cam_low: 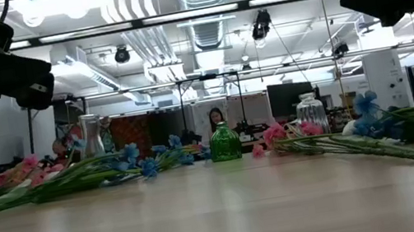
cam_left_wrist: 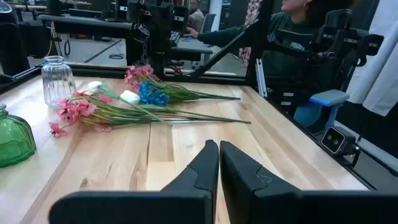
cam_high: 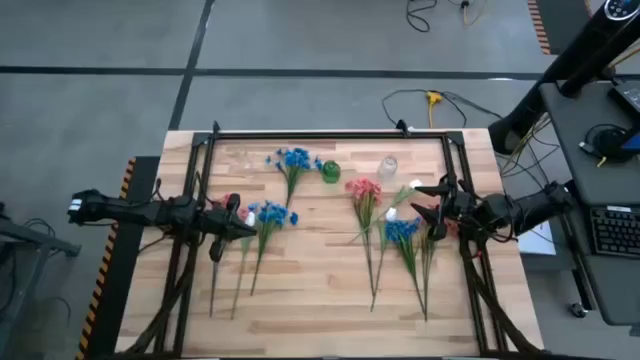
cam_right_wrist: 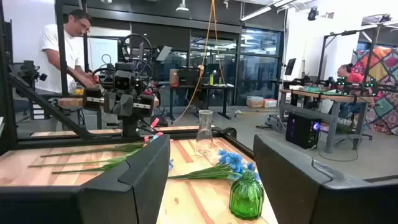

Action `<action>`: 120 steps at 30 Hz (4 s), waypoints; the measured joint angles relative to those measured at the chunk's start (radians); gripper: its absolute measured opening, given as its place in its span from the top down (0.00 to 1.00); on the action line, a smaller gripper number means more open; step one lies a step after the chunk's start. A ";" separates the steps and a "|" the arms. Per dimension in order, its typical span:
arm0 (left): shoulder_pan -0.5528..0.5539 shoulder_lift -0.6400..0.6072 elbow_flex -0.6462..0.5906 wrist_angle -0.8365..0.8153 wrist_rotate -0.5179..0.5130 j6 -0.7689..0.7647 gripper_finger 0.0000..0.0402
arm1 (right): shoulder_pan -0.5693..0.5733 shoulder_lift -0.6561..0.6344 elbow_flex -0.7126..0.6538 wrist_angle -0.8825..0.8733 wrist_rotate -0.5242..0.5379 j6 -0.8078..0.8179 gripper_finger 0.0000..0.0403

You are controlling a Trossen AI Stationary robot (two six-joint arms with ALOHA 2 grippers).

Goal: Sort flowers into vase by color

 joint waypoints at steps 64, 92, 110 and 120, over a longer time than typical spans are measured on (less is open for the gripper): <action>0.000 0.000 0.000 0.000 0.000 0.000 1.00 | 0.000 0.000 0.000 0.000 0.000 -0.001 0.44; 0.000 0.000 0.000 0.000 0.000 0.005 1.00 | 0.000 0.000 0.000 0.000 0.000 0.000 0.44; 0.002 0.012 0.000 0.455 -0.061 0.015 1.00 | -0.001 0.000 0.000 0.050 -0.029 0.391 0.44; 0.002 0.011 0.000 0.523 -0.114 0.050 1.00 | -0.001 0.000 0.000 0.179 -0.035 0.205 0.44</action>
